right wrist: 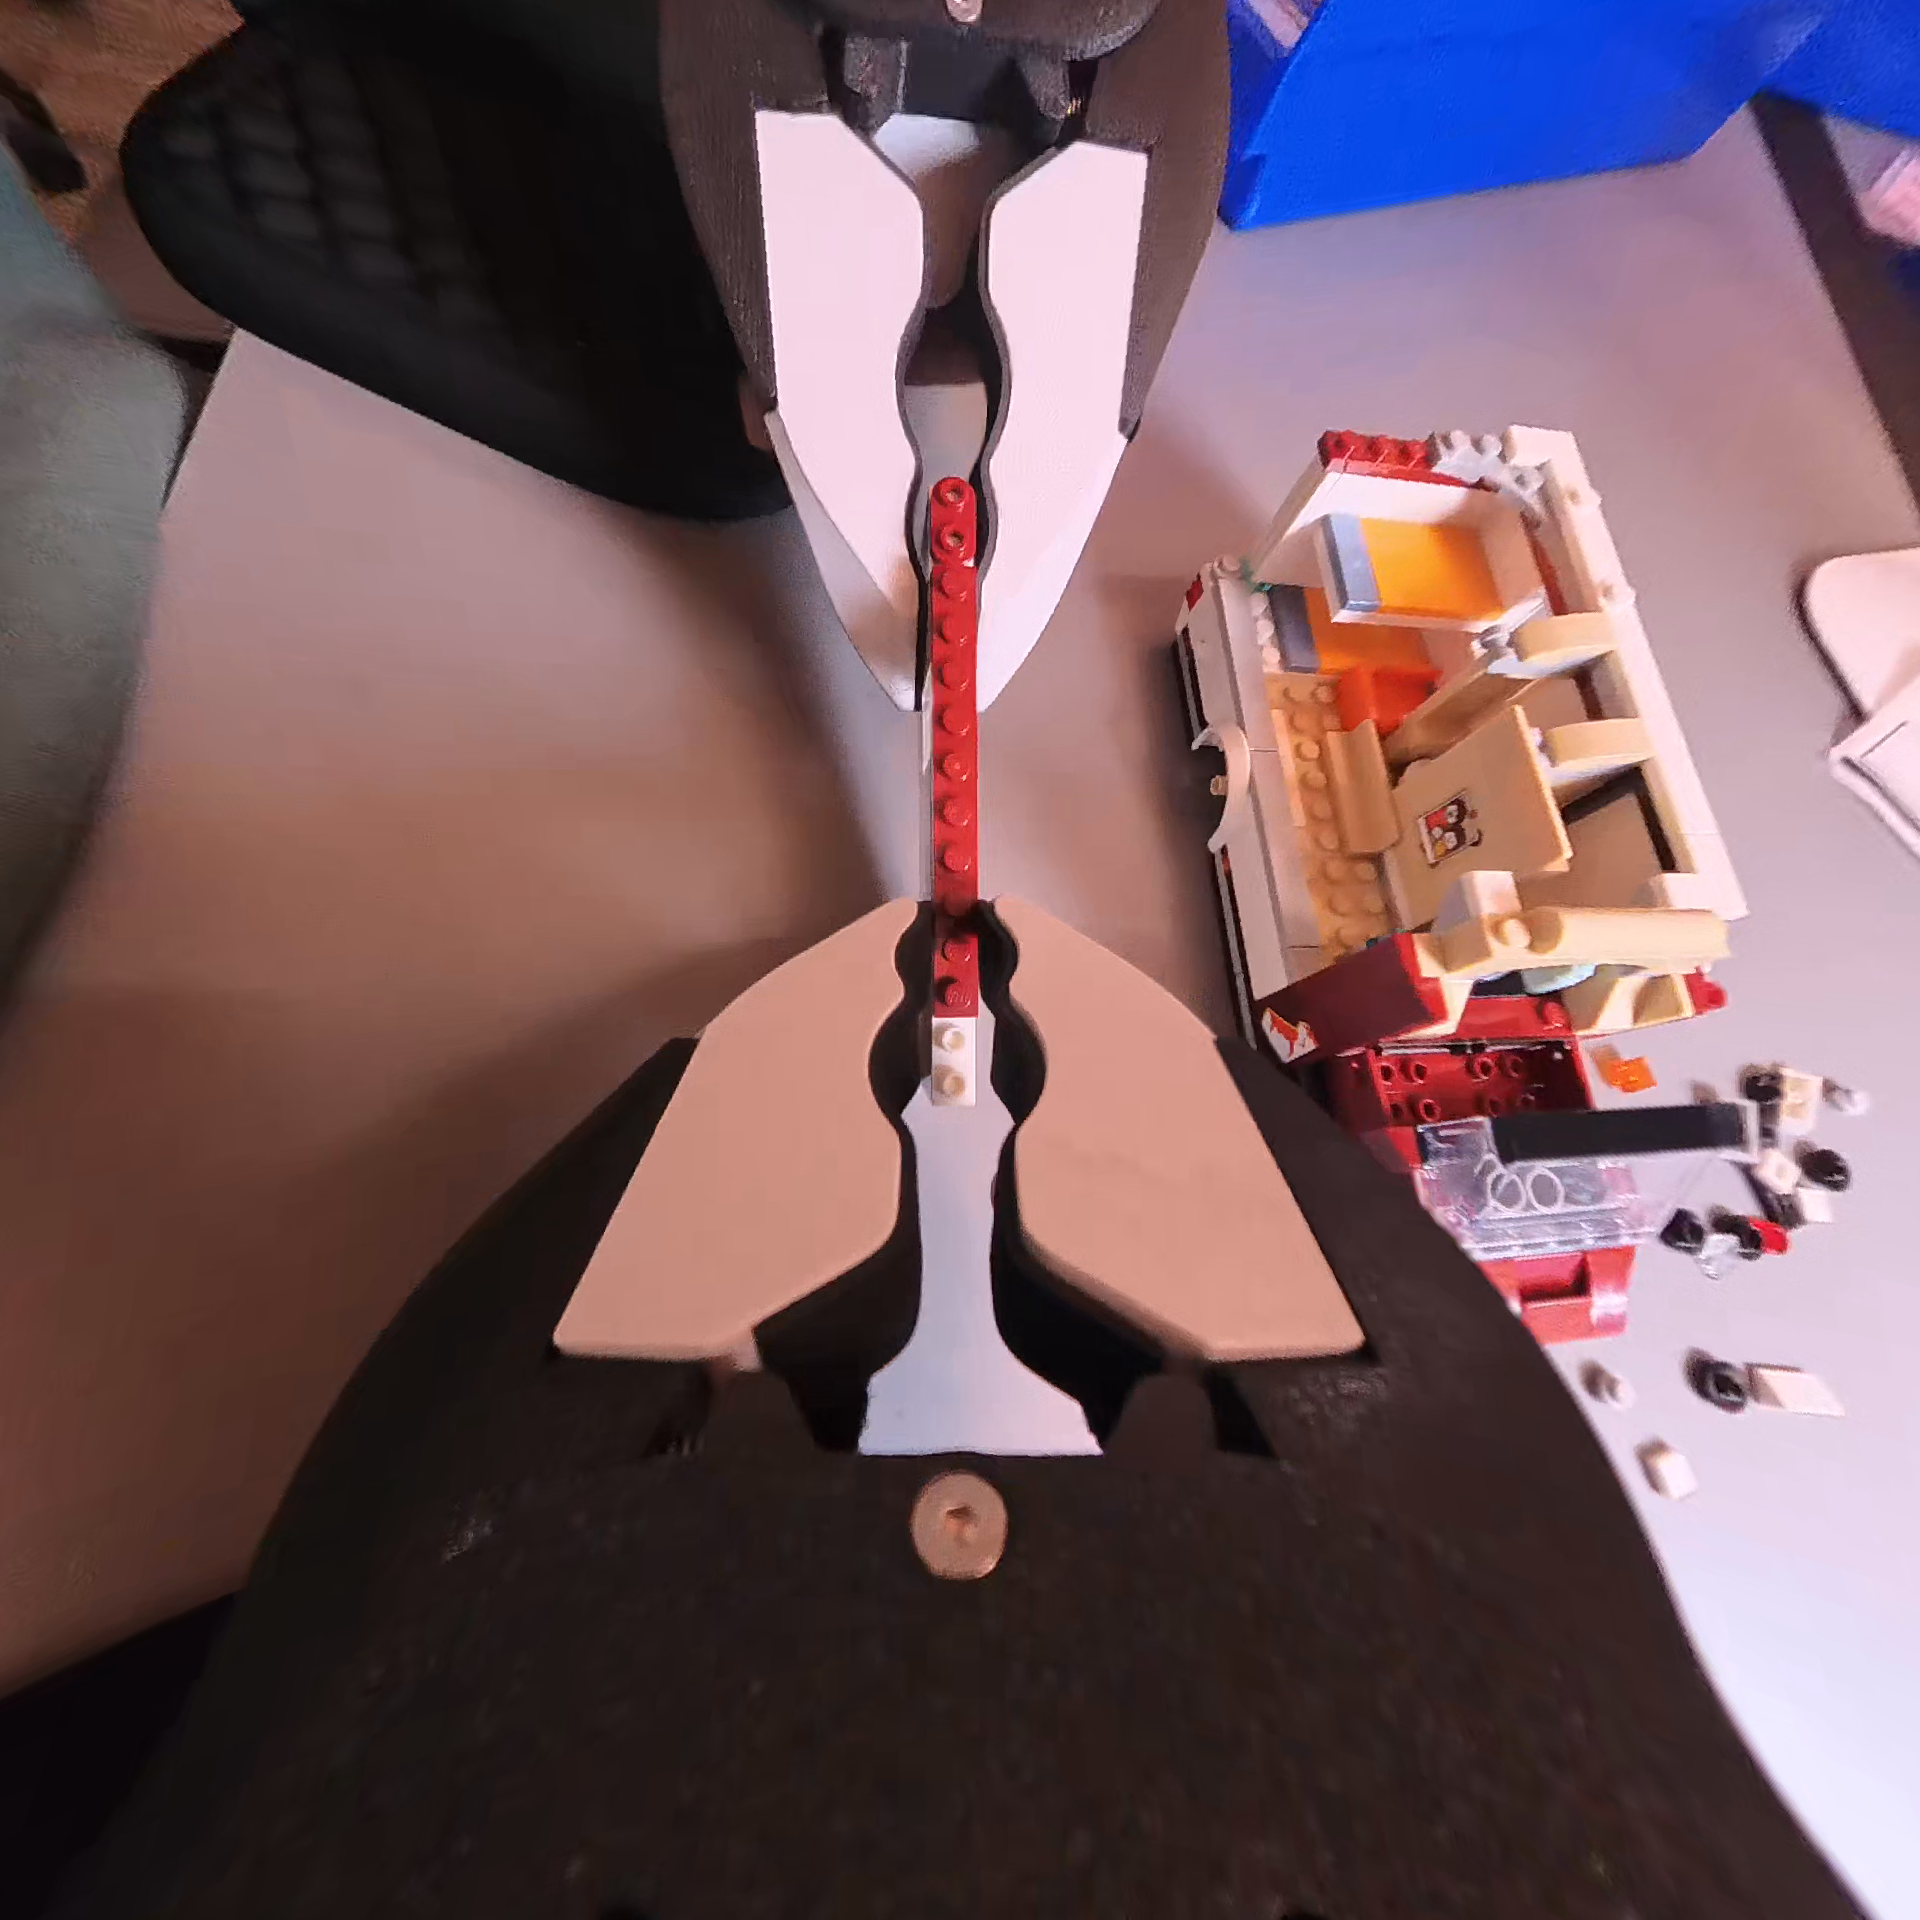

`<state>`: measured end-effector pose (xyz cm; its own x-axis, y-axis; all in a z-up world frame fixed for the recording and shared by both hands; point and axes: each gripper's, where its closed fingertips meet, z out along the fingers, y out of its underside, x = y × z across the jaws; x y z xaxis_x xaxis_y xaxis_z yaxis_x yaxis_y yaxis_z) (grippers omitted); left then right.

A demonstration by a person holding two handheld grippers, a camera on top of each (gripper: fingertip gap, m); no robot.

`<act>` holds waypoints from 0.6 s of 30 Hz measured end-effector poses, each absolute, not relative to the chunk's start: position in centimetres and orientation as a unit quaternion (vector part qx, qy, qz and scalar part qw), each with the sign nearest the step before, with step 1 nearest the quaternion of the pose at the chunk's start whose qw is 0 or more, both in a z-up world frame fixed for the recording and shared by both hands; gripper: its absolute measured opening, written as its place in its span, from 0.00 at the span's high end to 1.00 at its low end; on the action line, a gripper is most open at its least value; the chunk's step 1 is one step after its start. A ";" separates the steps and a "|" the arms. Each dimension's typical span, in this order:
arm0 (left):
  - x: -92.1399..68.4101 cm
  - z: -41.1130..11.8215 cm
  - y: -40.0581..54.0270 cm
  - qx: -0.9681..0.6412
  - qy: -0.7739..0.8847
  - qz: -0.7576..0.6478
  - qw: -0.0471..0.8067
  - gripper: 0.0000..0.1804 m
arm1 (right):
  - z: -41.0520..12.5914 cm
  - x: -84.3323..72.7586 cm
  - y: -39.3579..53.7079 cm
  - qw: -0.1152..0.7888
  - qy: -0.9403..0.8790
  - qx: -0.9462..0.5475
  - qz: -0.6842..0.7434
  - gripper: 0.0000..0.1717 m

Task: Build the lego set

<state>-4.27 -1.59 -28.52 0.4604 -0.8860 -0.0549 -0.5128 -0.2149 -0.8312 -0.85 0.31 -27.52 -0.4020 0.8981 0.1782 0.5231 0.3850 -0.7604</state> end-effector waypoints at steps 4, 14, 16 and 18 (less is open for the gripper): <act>-5.5 -29.8 -0.6 -0.771 0.465 -0.168 0.402 0.89 | -28.2 -1.1 0.8 0.269 -0.796 -0.467 0.276 0.96; -6.3 -28.8 -0.5 -0.779 0.443 -0.162 0.414 0.85 | -28.1 -2.2 1.0 0.248 -0.796 -0.478 0.275 0.92; -7.4 -26.9 -0.3 -0.774 0.417 -0.159 0.449 0.85 | -27.6 -2.3 1.2 0.259 -0.787 -0.481 0.285 0.89; -10.7 -24.1 0.1 -0.775 0.377 -0.115 0.494 0.86 | -26.8 -2.2 1.6 0.278 -0.772 -0.487 0.300 0.86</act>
<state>-10.69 0.08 -24.07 0.6884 -0.6988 -0.1944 -0.4707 -0.2265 -0.8527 -2.15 1.57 -26.78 -0.3719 0.9180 0.1375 0.5843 0.3466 -0.7338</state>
